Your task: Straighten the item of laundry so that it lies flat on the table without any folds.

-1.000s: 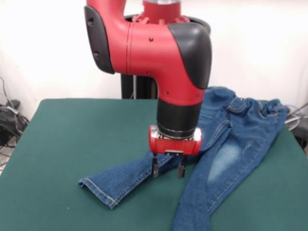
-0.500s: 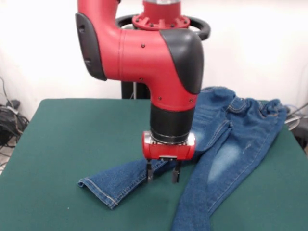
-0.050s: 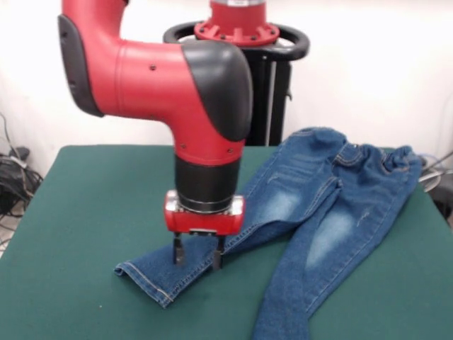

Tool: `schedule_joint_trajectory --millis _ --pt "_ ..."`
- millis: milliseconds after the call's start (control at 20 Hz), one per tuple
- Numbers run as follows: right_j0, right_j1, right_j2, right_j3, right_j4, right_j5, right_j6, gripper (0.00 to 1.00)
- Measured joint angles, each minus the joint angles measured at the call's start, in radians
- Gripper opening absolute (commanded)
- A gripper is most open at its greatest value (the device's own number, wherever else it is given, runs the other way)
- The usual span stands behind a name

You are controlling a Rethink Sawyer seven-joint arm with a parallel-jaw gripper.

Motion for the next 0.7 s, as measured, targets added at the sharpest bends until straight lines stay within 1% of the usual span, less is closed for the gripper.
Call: schedule_joint_trajectory --millis 300,700 --pt "-0.027 0.007 0.022 -0.030 -0.034 0.020 0.000 1.00" --pt "-0.024 0.047 0.052 -0.053 -0.074 0.020 0.000 1.00"
